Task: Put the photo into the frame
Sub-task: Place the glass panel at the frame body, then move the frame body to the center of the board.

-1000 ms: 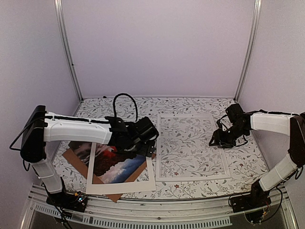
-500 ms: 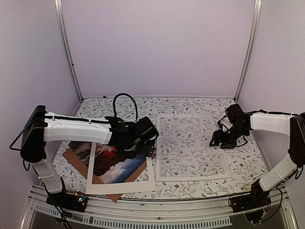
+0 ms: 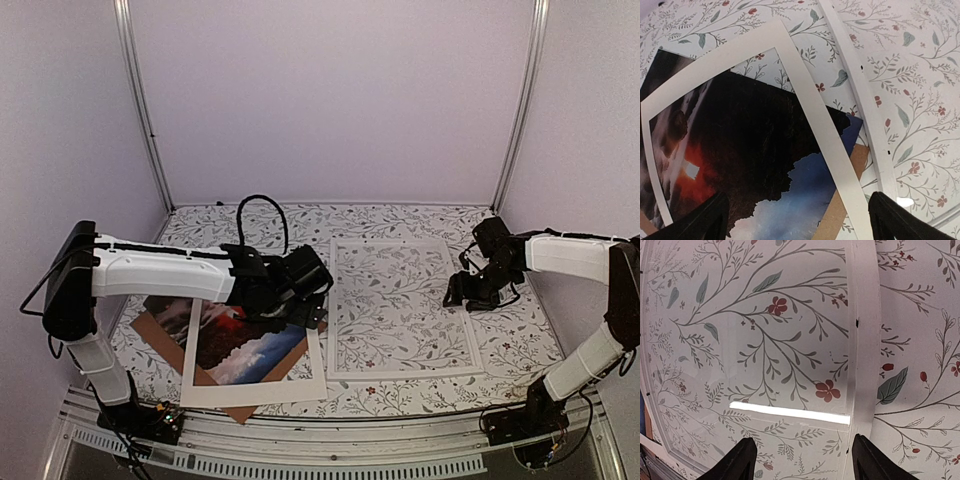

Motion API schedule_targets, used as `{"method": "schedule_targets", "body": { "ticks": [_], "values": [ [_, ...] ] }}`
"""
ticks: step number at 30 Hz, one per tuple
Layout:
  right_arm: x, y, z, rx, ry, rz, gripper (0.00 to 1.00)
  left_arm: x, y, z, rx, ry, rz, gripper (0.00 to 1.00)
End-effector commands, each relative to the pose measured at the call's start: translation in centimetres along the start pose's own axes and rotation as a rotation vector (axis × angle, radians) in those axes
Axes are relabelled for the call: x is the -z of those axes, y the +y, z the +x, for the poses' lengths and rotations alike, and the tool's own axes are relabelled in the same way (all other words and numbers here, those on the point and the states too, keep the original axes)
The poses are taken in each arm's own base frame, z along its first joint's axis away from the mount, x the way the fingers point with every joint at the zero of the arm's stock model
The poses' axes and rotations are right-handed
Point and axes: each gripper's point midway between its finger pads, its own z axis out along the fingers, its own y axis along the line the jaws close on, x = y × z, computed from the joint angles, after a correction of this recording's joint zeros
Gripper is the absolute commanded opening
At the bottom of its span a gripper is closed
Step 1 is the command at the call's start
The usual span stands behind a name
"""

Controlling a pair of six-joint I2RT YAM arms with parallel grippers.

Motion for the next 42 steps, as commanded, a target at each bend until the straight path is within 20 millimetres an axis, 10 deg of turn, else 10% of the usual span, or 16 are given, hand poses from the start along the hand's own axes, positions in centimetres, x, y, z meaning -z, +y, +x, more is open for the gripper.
{"method": "schedule_targets", "body": {
  "ticks": [1,23,42],
  "values": [
    [0.5,0.0,-1.0,0.014,-0.027,0.022,0.69,0.1,0.2,0.3,-0.011,-0.003,-0.024,1.0],
    [2.9,-1.0,-7.4,0.002,-0.252,0.086,0.69,1.3,1.2,-1.4,0.004,-0.038,0.041,1.0],
    [-0.8,-3.6,-10.1,-0.023,-0.222,0.049,0.56,0.3,13.3,-1.0,0.274,-0.024,0.158,1.0]
  ]
}}
